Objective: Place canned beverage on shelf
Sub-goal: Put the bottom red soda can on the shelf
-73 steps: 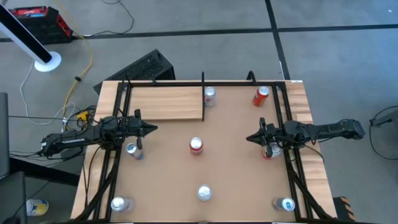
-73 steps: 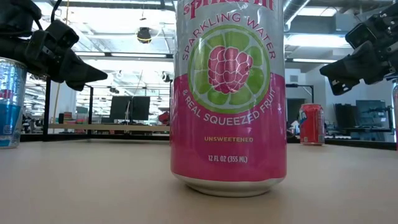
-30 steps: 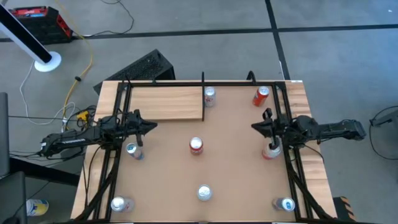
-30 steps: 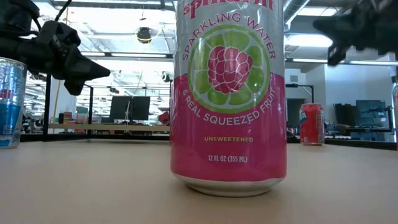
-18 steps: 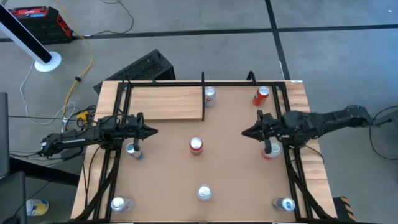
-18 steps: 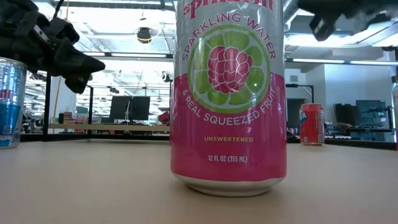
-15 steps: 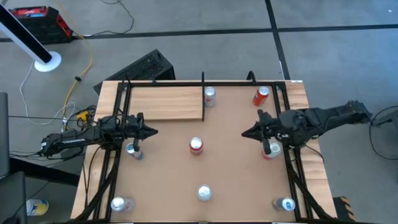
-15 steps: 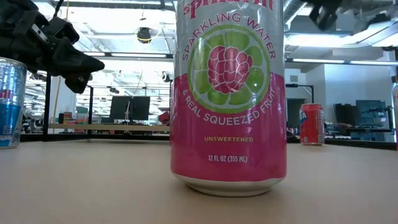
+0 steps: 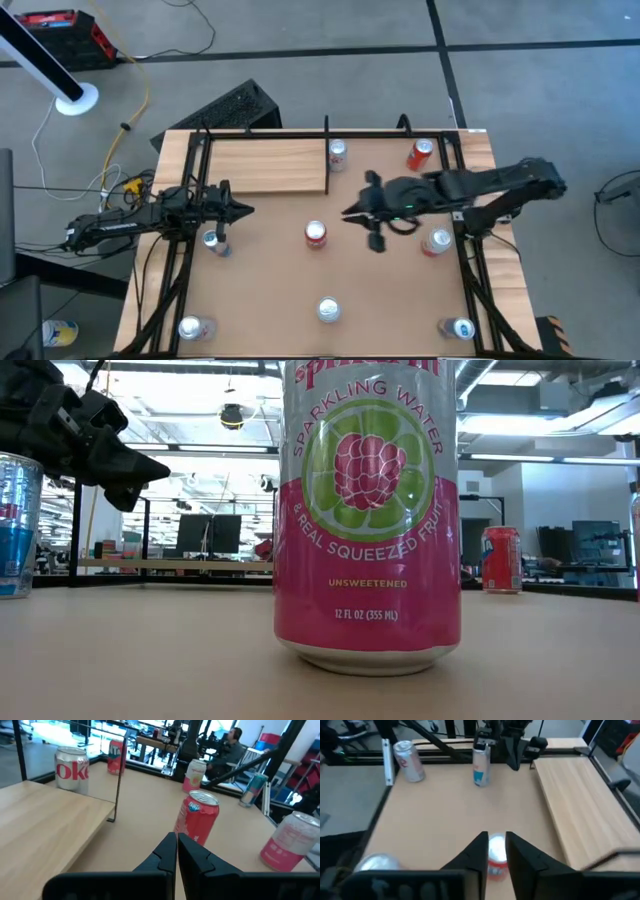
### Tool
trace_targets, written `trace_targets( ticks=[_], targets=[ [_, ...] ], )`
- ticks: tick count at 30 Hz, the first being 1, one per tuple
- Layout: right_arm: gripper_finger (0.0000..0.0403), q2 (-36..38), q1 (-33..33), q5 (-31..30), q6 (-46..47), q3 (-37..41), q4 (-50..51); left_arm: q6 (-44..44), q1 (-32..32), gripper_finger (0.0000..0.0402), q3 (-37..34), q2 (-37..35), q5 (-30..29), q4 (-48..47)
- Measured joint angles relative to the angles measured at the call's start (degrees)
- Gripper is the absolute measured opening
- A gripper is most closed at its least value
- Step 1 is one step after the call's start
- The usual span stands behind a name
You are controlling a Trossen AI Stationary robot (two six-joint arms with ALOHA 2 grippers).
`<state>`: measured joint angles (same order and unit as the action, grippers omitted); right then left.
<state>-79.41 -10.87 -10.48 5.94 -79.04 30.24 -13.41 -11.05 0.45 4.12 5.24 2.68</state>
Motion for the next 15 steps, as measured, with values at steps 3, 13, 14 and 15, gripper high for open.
trace_targets(
  ticks=[3,13,14,15],
  targets=[
    [0.0123,-5.35,1.44,0.04,-2.48,-2.30,-2.06,1.76,0.00,0.0000,-0.02,-0.02,-1.91,-0.10],
    [0.0274,-19.91,4.96,6.05,-5.23,-14.94,5.44,3.76,0.00,0.0000,-0.04,-0.02,-4.86,-0.20],
    [0.0289,-21.17,5.16,6.09,-5.61,-15.98,7.20,3.76,0.00,0.0000,-0.04,-0.02,-4.86,-0.22],
    [0.0301,-22.32,5.43,6.11,-5.86,-16.97,9.08,3.74,0.00,0.0000,-0.05,-0.02,-4.86,-0.22]
  ],
)
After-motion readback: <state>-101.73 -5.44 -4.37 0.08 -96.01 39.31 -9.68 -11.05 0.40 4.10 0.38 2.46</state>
